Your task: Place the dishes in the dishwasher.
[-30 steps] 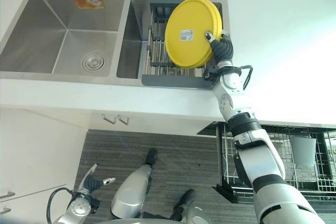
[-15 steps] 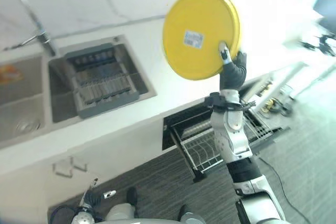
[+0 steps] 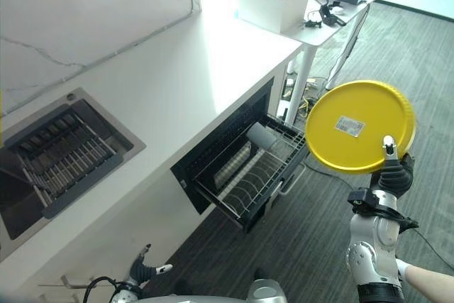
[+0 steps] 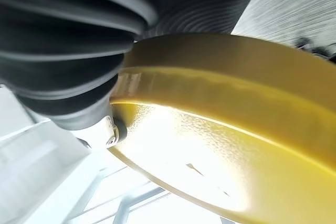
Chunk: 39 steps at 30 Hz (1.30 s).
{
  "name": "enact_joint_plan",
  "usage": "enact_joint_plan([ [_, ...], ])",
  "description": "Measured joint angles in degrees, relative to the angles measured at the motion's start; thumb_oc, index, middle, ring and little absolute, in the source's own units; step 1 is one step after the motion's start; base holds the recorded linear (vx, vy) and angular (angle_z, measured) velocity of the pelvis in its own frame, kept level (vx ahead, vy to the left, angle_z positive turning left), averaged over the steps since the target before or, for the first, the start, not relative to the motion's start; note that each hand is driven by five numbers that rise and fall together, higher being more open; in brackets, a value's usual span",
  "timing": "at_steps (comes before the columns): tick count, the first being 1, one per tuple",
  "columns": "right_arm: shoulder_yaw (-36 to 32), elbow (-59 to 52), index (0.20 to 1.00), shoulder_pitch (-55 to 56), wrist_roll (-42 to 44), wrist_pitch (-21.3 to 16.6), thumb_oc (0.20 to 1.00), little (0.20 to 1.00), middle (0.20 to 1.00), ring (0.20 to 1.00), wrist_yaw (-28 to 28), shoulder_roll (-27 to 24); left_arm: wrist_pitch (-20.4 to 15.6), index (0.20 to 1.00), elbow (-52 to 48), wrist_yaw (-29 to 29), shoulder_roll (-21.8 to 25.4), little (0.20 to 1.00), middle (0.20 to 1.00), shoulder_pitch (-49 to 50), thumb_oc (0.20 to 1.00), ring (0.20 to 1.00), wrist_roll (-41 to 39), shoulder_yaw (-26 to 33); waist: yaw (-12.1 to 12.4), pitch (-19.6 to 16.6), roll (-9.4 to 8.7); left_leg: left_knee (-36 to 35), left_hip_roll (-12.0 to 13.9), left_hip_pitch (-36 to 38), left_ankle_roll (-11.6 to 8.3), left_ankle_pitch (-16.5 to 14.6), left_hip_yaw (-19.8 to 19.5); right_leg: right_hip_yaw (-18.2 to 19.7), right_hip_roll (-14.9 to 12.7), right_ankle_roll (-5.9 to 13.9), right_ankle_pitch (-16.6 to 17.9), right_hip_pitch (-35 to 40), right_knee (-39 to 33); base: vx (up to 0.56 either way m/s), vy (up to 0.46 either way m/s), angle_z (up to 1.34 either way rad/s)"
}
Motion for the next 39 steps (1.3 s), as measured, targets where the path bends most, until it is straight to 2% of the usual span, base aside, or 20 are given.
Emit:
enact_joint_plan([
  [2, 0.66, 0.94, 0.200, -0.40, 0.00, 0.11, 0.200, 0.200, 0.200, 0.200, -0.06, 0.01, 0.76, 1.000, -0.01, -0.03, 0.14, 1.000, 1.000, 0.06, 1.000, 1.000, 0.83, 0.05, 0.45, 0.78, 1.54, 0.00, -0.82, -0.75, 0.21, -0.14, -0.28, -0.16, -0.49, 0.82, 0.67, -0.13, -0.86, -0.03, 0.058, 0.08],
  [4, 2.82, 1.66, 0.200, -1.34, -0.01, 0.25, 0.200, 0.200, 0.200, 0.200, -0.04, 0.15, 0.99, 1.000, 0.00, -0.07, 0.27, 1.000, 1.000, 0.21, 1.000, 1.000, 0.82, 0.05, 0.48, 1.37, 1.73, 0.00, -1.19, -0.93, 0.34, -0.23, -0.24, -0.22, -1.07, 0.91, 0.98, -0.11, -0.97, 0.00, 0.053, 0.03],
  [8, 5.10, 1.67, 0.200, -2.63, -0.51, 1.55, 0.200, 0.200, 0.200, 0.200, 0.21, 0.75, 1.02, 1.000, -0.11, -0.35, 0.42, 1.000, 1.000, -0.18, 1.000, 1.000, 0.80, 0.08, 1.24, 2.26, 1.04, -0.01, -2.16, -1.21, 0.72, -0.49, -0.41, -0.42, -1.68, 0.91, 1.78, 0.16, -1.89, -0.03, 0.048, 0.04],
  [13, 6.03, 2.04, 0.200, -7.62, -1.77, 2.29, 0.200, 0.200, 0.200, 0.200, -0.12, 0.90, 1.38, 1.000, -0.16, -0.61, 1.24, 1.000, 1.000, -2.43, 1.000, 1.000, 0.58, 0.05, 1.93, 5.59, -0.57, -0.01, -2.93, -1.98, 0.82, -0.46, -1.46, -1.31, -2.40, 1.21, 2.28, 0.07, -2.28, -0.02, 0.049, 0.08],
  [19, 6.94, 4.84, 0.200, -10.28, -4.45, 4.13, 0.200, 0.200, 0.200, 0.200, -1.03, 1.04, 1.36, 1.000, -0.65, -0.69, 1.93, 1.000, 1.000, -2.98, 1.000, 1.000, 0.26, 0.06, 3.74, 6.97, -0.91, 0.00, -3.04, -2.88, 0.89, -0.51, -2.38, -2.17, -2.34, 1.20, 2.30, 0.04, -2.65, -0.03, 0.032, 0.09],
  [20, 6.92, 5.34, 0.200, -11.58, -5.93, 4.57, 0.200, 0.200, 0.200, 0.200, -1.80, 0.98, 1.36, 1.000, -1.43, -0.70, 2.15, 1.000, 1.000, -3.13, 1.000, 1.000, -0.30, 0.07, 3.78, 8.31, -0.92, 0.00, -3.08, -3.05, 0.91, -0.50, -2.47, -2.19, -2.37, 1.21, 2.32, -0.06, -2.63, -0.04, 0.057, 0.05],
  [22, 6.92, 5.44, 0.200, -12.12, -7.73, 5.16, 0.200, 0.200, 0.200, 0.200, -2.77, 0.96, 1.37, 1.000, -1.63, -0.70, 2.21, 1.000, 1.000, -3.45, 1.000, 1.000, -1.69, 0.18, 3.79, 8.82, -0.86, 0.00, -3.10, -3.63, 0.97, -0.44, -2.65, -2.33, -2.37, 1.20, 2.33, -0.21, -2.57, -0.01, 0.057, 0.06],
  [27, 8.78, 5.94, 0.200, -13.94, -18.98, 10.25, 0.200, 0.200, 0.200, 0.200, -6.66, -1.03, 1.39, 1.000, -2.23, -0.61, 2.52, 1.000, 1.000, -4.43, 1.000, 1.000, -2.05, 0.48, 3.94, 10.65, -0.83, 0.01, -3.33, -4.23, 1.04, -0.40, -3.24, -3.22, -2.65, 1.19, 2.27, -0.49, -2.24, 0.00, 0.050, 0.06],
  [36, 11.60, 9.50, 0.200, -16.22, -27.59, 14.33, 0.200, 0.200, 0.200, 0.200, -6.91, -2.72, 1.08, 1.000, -2.37, -0.56, 2.70, 1.000, 1.000, -5.74, 1.000, 1.000, -3.75, 1.71, 4.30, 13.59, -0.15, 0.38, -3.91, -5.66, 1.32, -0.20, -4.14, -3.68, -3.32, 1.31, 2.12, -1.72, -1.22, -0.03, 0.038, 0.05],
  [39, 13.79, 12.41, 0.200, -20.92, -33.82, 16.46, 0.200, 0.200, 0.200, 0.200, -6.64, -6.08, 0.85, 1.000, -2.88, -0.48, 3.36, 1.000, 1.000, -9.50, 1.000, 1.000, -3.89, 2.69, 5.25, 16.56, -0.01, 2.27, -3.72, -8.47, 1.65, -0.10, -4.88, -3.84, -3.50, 1.27, 2.10, -4.27, 0.64, -0.05, -0.001, 0.07],
])
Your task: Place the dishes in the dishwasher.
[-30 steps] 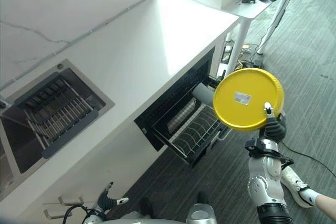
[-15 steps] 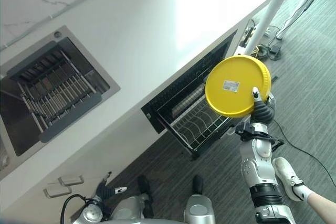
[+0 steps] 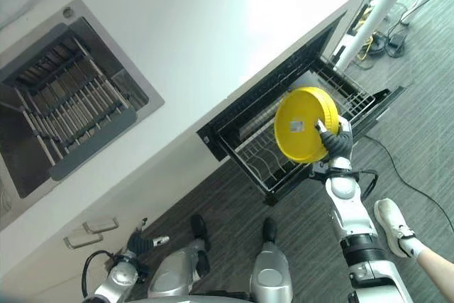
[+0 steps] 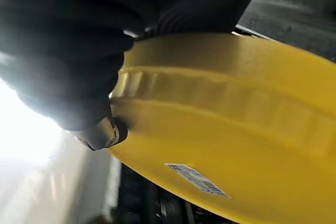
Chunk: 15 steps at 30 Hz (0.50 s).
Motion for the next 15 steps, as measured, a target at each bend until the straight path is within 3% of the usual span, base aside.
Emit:
enact_joint_plan([
  [5, 2.67, 0.46, 0.200, -2.75, -11.96, 3.39, 0.200, 0.200, 0.200, 0.200, 4.20, -4.31, -0.15, 1.000, -1.54, -0.14, 1.13, 1.000, 1.000, -1.03, 1.000, 1.000, -0.32, 0.05, 1.77, 1.37, -0.80, 0.90, 0.00, -1.45, 0.60, 0.26, -1.55, -1.35, -0.14, -0.13, -0.11, -0.49, 0.83, -0.01, -0.044, 0.14],
  [7, 6.96, 3.82, 0.200, -7.21, -16.89, 4.61, 0.200, 0.200, 0.200, 0.200, 6.98, -7.83, -0.13, 1.000, -1.58, -0.34, 2.28, 1.000, 1.000, -1.52, 1.000, 1.000, -0.31, 0.02, 2.72, 1.86, -1.60, 1.48, 0.12, -1.68, 0.62, 0.27, -1.90, -1.51, -0.15, -0.26, -0.21, -0.57, 1.43, -0.01, -0.035, 0.08],
  [15, 10.59, 12.89, 0.200, -19.48, -19.67, 7.13, 0.200, 0.200, 0.200, 0.200, 10.43, -10.01, 0.38, 1.000, -1.72, -1.41, 5.14, 1.000, 1.000, -2.96, 1.000, 1.000, -2.32, -0.01, 5.54, 3.23, -2.67, 3.38, -0.02, -4.85, 0.79, 0.19, -3.82, -3.03, -0.54, -0.40, -0.45, -2.48, 3.12, 0.01, 0.009, 0.11],
])
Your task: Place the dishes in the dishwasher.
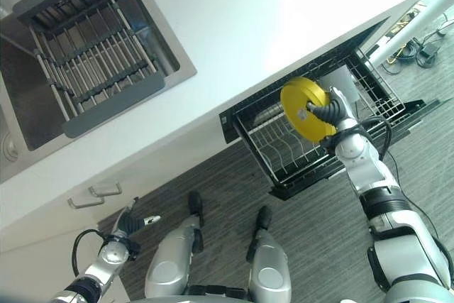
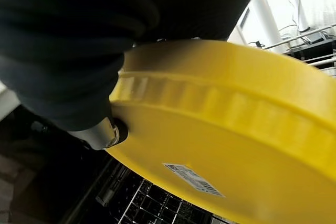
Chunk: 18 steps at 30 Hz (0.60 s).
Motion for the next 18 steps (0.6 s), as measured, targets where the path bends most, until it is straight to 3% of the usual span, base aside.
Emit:
enact_joint_plan([
  [5, 5.31, 12.24, 0.200, -6.68, -4.66, 1.56, 0.200, 0.200, 0.200, 0.200, -0.09, 0.09, 0.12, 1.000, -0.02, -0.11, 0.21, 1.000, 1.000, -3.53, 1.000, 1.000, -2.55, -0.25, 2.86, 1.31, -0.88, 3.77, -0.13, -4.01, 0.97, -1.02, -1.44, -1.01, -0.55, -0.05, -0.02, -2.20, 1.72, 0.04, 0.022, 0.13],
  [9, 8.00, 15.03, 0.200, -9.38, -11.23, 3.54, 0.200, 0.200, 0.200, 0.200, -4.93, 0.73, 0.06, 1.000, 0.07, 0.04, 0.80, 1.000, 1.000, -4.31, 1.000, 1.000, -4.58, -0.45, 4.78, 1.51, -1.83, 4.68, -0.05, -5.46, 1.03, -0.98, -2.37, -1.54, -0.48, -0.06, -0.03, -2.91, 2.29, 0.01, -0.015, 0.10],
  [12, 12.08, 22.20, 0.200, -13.92, -16.19, 5.20, 0.200, 0.200, 0.200, 0.200, -14.07, 4.61, -1.30, 1.000, 0.02, 0.20, 1.48, 1.000, 1.000, -5.57, 1.000, 1.000, -6.19, -2.07, 5.10, 1.56, -2.32, 7.32, 0.20, -10.92, 1.28, -0.81, -3.66, -2.25, -0.86, -0.42, -0.89, -8.07, 5.77, -0.02, 0.012, 0.12],
  [14, 12.20, 23.31, 0.200, -14.16, -17.96, 5.19, 0.200, 0.200, 0.200, 0.200, -16.57, 5.38, -1.98, 1.000, -0.19, 0.22, 1.43, 1.000, 1.000, -6.24, 1.000, 1.000, -6.76, -2.71, 5.54, 1.62, -2.29, 8.34, 0.09, -13.55, 1.61, -0.57, -4.05, -2.45, -1.32, -0.47, -1.22, -10.90, 7.63, -0.10, 0.036, 0.15],
  [18, 13.82, 23.62, 0.200, -18.71, -23.03, 9.14, 0.200, 0.200, 0.200, 0.200, -30.74, 5.64, -3.63, 1.000, -1.42, 0.81, 1.78, 1.000, 1.000, -6.07, 1.000, 1.000, -8.30, -5.55, 5.79, 1.82, -0.39, 10.18, -0.84, -20.08, 2.44, -0.11, -3.83, -1.35, -3.38, -0.29, -3.07, -19.72, 14.16, -0.06, 0.052, 0.02],
])
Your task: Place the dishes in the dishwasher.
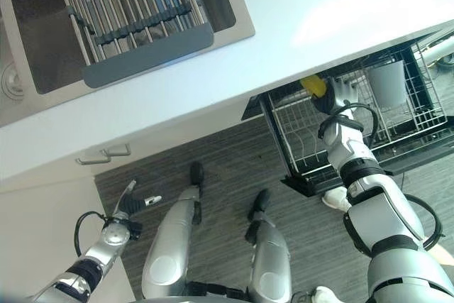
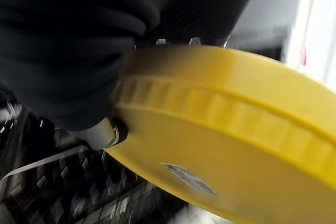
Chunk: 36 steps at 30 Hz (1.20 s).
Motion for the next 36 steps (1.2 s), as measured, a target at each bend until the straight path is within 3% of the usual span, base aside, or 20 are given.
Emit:
enact_joint_plan([
  [7, 2.55, 0.93, 0.200, 0.58, -2.18, 1.76, 0.200, 0.200, 0.200, 0.200, -11.85, 0.26, -1.87, 1.000, 1.57, 0.85, -1.72, 1.000, 1.000, 1.00, 1.000, 1.000, -0.53, -3.83, -0.30, 0.01, 2.30, 1.21, -1.02, -3.82, 0.36, 0.14, 0.48, 2.02, -1.81, -0.87, -1.94, -6.59, 5.04, -0.06, 0.056, -0.05],
  [18, 5.86, 4.30, 0.200, -5.53, -6.07, 10.00, 0.200, 0.200, 0.200, 0.200, -25.10, 0.36, -7.23, 1.000, -2.91, 3.79, -2.99, 1.000, 1.000, 1.05, 1.000, 1.000, -2.93, -4.95, 0.14, -0.06, 3.91, 3.16, -0.91, -12.75, -0.35, 0.87, -0.01, 3.26, -2.52, -1.66, -3.48, -18.01, 11.40, -0.06, 0.001, 0.00],
  [19, 6.01, 4.27, 0.238, -5.41, -5.99, 10.00, 0.238, 0.238, 0.238, 0.238, -25.69, 0.41, -7.47, 1.000, -2.90, 3.94, -3.33, 1.000, 1.000, 1.05, 1.000, 1.000, -2.93, -4.96, -0.01, -0.07, 3.92, 3.16, -0.91, -12.95, -0.33, 0.88, 0.06, 3.35, -2.53, -1.65, -3.47, -18.25, 11.42, -0.04, 0.038, -0.02],
  [20, 6.50, 4.22, 0.674, -5.28, -5.94, 10.18, 0.674, 0.674, 0.674, 0.674, -26.74, 0.43, -7.85, 1.000, -2.95, 4.67, -3.92, 1.000, 1.000, 1.04, 1.000, 1.000, -2.95, -4.95, -0.14, -0.10, 3.96, 3.18, -0.93, -13.33, -0.28, 0.91, 0.07, 3.34, -2.60, -1.65, -3.48, -18.62, 11.50, -0.04, 0.038, 0.00],
  [21, 6.75, 4.23, 1.000, -5.23, -5.69, 10.86, 1.000, 1.000, 1.000, 1.000, -27.12, 0.55, -8.28, 1.000, -2.96, 5.07, -4.05, 1.000, 1.000, 0.98, 1.000, 1.000, -2.98, -4.89, -0.14, -0.10, 3.96, 3.18, -0.95, -13.81, -0.20, 0.97, 0.07, 3.34, -2.65, -1.65, -3.49, -19.16, 11.66, -0.04, 0.041, 0.02],
  [24, 6.61, 4.21, 1.000, -5.31, -2.04, 10.45, 1.000, 1.000, 1.000, 1.000, -25.96, 1.37, -8.41, 1.000, -2.90, 5.34, -3.94, 1.000, 1.000, 1.00, 1.000, 1.000, -3.98, -4.93, 0.03, -0.12, 4.02, 3.18, -0.98, -14.40, 0.05, 1.14, 0.00, 3.27, -2.74, -1.61, -3.48, -19.83, 11.98, -0.01, 0.011, 0.01],
  [26, 5.73, 4.38, 1.000, -5.08, 5.47, 5.14, 1.000, 1.000, 1.000, 1.000, -17.91, 3.26, -9.61, 1.000, -2.99, 5.07, -4.00, 1.000, 1.000, 0.99, 1.000, 1.000, -5.05, -3.54, 0.03, -0.15, 4.07, 3.16, -0.92, -14.06, 0.10, 1.19, -0.08, 3.19, -2.66, -1.59, -3.47, -19.21, 11.97, 0.00, 0.016, 0.00],
  [29, 0.42, 6.71, 1.000, -3.55, 14.34, 1.11, 1.000, 1.000, 1.000, 1.000, -9.95, 4.90, -9.70, 1.000, -3.49, 4.79, -3.89, 1.000, 1.000, 1.00, 1.000, 1.000, -5.10, -3.23, -0.12, -0.27, 4.27, 3.16, -1.11, -12.95, 0.13, 1.17, 0.09, 3.34, -2.87, -1.61, -3.48, -18.25, 11.99, 0.02, 0.048, 0.00],
  [32, -2.52, 7.44, 1.000, -3.97, 15.29, -0.81, 1.000, 1.000, 1.000, 1.000, -5.39, 4.73, -9.15, 1.000, -5.64, 4.49, -3.73, 1.000, 1.000, 0.98, 1.000, 1.000, -5.21, -3.24, -0.37, -0.37, 4.43, 3.15, -1.10, -12.64, 0.09, 1.14, 0.11, 3.50, -2.90, -2.39, -4.31, -18.23, 12.46, 0.00, 0.000, 0.00],
  [36, -2.30, 5.79, 1.000, -3.72, 15.45, -1.99, 1.000, 1.000, 1.000, 1.000, -4.18, 3.91, -7.80, 1.000, -6.50, 4.20, -3.72, 1.000, 1.000, 1.03, 1.000, 1.000, -5.51, -3.25, -0.78, -0.38, 4.45, 3.19, -0.95, -12.72, -0.18, 0.98, 0.03, 3.74, -2.81, -2.40, -4.70, -18.60, 13.16, 0.01, 0.031, 0.02],
])
